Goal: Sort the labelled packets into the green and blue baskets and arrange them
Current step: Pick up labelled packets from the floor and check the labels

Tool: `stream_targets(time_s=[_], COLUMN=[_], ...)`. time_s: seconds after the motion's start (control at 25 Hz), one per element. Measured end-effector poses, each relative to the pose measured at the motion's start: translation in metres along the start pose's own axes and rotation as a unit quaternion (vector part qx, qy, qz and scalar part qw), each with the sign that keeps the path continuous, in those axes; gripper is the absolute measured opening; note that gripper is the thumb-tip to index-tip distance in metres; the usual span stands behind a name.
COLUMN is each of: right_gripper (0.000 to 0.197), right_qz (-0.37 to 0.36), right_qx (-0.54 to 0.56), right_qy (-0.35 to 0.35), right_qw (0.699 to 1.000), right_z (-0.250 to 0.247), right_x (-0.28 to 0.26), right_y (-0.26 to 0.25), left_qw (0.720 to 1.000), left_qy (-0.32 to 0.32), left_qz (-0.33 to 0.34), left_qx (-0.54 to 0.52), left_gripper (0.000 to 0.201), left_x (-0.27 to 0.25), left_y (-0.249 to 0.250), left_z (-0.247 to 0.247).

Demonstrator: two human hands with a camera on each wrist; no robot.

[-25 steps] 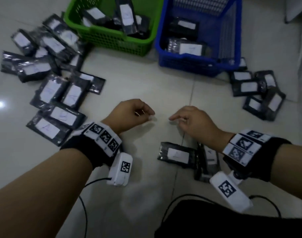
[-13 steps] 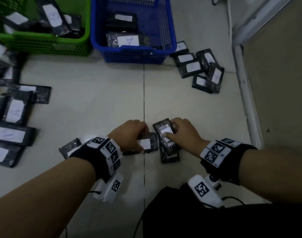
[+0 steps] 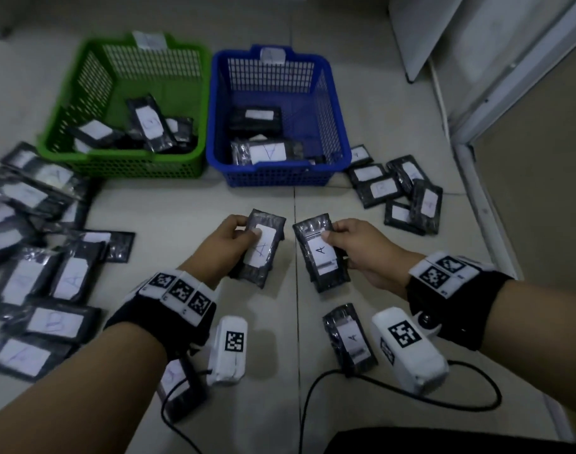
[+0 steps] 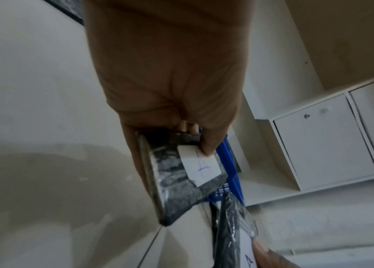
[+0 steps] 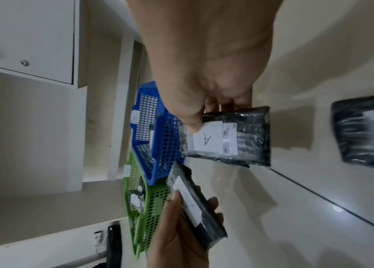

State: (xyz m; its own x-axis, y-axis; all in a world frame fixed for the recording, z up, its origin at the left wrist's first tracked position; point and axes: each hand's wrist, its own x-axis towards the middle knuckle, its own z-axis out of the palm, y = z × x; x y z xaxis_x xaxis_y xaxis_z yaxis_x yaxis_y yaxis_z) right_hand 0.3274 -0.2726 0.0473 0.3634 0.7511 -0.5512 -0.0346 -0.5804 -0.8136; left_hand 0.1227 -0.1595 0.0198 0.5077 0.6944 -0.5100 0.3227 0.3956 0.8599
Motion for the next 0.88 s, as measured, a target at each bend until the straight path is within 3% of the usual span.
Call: stream_targets(time_s=[0.16, 0.24, 0.4, 0.56, 0.64, 0.76, 0.88], right_gripper=[0.016, 0.014, 0.007, 0.045, 0.044, 0.025, 0.018], right_qz=[-0.042, -0.067, -0.112, -0.134, -0.123, -0.107, -0.133], right_qx=[0.026, 0.054, 0.076, 0.125, 0.140, 0.123, 0.020], right_qy=[0.023, 0.038, 0.070, 0.077, 0.086, 0.109, 0.133], right_qw=[0.999, 0.996, 0.988, 0.980, 0.979, 0.981, 0.982], right_z=[0.009, 0.010, 0.010, 0.002, -0.004, -0.011, -0.015], right_x=[0.021, 0.032, 0.055, 0.090, 0.108, 0.128, 0.136], right_y=[-0.028, -0.042, -0.073, -0.106, -0.114, -0.113, -0.104], left_qw=[0.998, 0.997, 0.991, 0.973, 0.964, 0.947, 0.896], left_qy=[-0.012, -0.011, 0.043, 0.151, 0.183, 0.180, 0.176], left_qz=[0.051, 0.074, 0.123, 0.175, 0.191, 0.195, 0.189], left_qx=[-0.032, -0.033, -0.040, -0.025, 0.031, 0.178, 0.362], left_gripper=[0.055, 0.065, 0.062, 0.052, 0.040, 0.032, 0.041], left_x=[0.007, 0.013, 0.033, 0.067, 0.089, 0.117, 0.136], left_y=[0.021, 0.031, 0.051, 0.080, 0.093, 0.102, 0.101], left_z=[-0.014, -0.022, -0.027, -0.023, -0.018, -0.014, -0.015])
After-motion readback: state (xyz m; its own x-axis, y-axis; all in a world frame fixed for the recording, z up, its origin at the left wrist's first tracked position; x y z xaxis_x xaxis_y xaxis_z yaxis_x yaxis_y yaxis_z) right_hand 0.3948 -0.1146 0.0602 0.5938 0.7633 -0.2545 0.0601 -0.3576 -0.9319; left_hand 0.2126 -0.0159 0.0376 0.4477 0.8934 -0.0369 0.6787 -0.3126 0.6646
